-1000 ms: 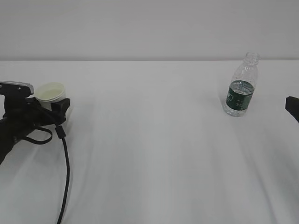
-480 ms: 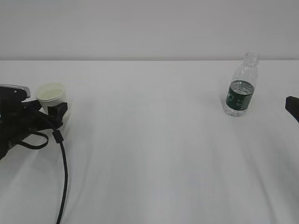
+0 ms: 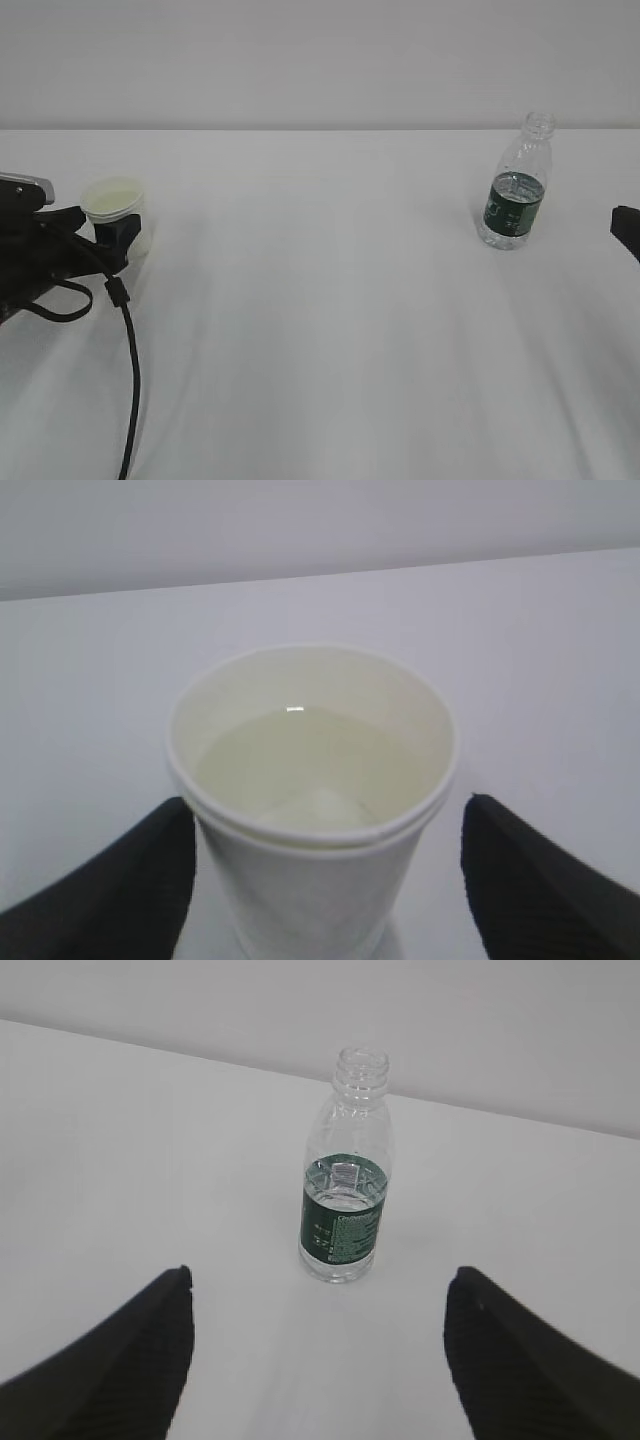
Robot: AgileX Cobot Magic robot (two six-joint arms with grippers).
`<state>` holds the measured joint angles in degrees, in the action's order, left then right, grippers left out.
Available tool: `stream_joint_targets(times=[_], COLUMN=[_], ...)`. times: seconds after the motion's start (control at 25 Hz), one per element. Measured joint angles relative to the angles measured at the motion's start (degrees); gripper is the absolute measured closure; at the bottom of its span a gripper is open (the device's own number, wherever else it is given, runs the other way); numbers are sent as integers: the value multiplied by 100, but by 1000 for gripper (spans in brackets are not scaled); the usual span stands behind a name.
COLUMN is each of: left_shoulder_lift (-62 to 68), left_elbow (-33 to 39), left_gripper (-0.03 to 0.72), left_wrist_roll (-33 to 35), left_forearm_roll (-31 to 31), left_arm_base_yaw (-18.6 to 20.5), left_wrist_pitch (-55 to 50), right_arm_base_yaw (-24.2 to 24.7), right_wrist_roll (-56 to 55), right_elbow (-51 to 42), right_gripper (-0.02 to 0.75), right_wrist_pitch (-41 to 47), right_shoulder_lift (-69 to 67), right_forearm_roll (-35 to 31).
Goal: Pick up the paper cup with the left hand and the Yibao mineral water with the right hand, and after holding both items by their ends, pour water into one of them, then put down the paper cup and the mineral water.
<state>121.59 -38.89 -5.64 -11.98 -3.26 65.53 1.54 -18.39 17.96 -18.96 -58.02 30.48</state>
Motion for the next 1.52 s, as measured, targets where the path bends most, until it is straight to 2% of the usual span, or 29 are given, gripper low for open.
stream_joint_targets(times=[0.52,1.04,1.52], left_shoulder_lift=[-69,-736,-1346], left_elbow=[351,734,746], left_gripper=[98,98,106], left_wrist_roll=[0,0,2], left_forearm_roll=[-47,-47,-47], left_arm_base_yaw=[0,0,0], left_wrist_pitch=[0,0,0], right_arm_base_yaw=[0,0,0], right_wrist_roll=[-45,-55,-74], right_elbow=[0,0,0], right_gripper=[147,147,147], right_wrist_pitch=[0,-106,-216], right_shoulder_lift=[0,0,0], right_forearm_roll=[10,10,20])
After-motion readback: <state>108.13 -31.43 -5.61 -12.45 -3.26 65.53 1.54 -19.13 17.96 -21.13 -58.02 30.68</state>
